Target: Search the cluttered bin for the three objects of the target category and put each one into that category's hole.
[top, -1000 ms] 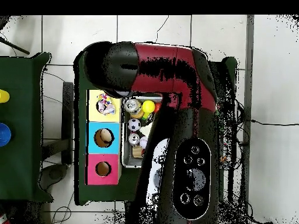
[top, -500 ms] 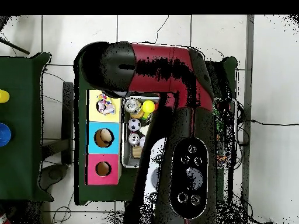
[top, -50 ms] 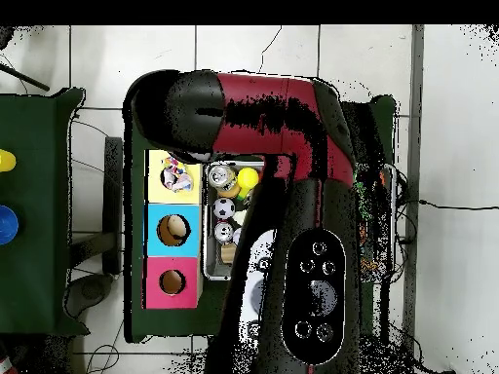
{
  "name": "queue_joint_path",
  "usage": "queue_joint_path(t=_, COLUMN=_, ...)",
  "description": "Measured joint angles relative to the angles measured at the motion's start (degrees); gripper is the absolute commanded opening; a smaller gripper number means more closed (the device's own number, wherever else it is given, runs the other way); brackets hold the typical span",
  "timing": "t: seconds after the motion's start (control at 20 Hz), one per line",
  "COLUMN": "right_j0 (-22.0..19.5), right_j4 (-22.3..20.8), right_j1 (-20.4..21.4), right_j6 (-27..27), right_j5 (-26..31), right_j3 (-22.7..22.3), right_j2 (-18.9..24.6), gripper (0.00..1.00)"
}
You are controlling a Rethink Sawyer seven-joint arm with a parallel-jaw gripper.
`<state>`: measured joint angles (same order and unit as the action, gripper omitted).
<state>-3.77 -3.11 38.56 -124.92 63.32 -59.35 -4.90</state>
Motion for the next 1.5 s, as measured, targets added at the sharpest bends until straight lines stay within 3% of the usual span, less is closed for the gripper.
queue_joint_path(t=1.5, right_j0=0.7, right_j4=-0.6, right_j1=0.0, right_j6=0.0, right_j5=-2.3, right_j3=0.0, right_j2=0.0, gripper=1.0)
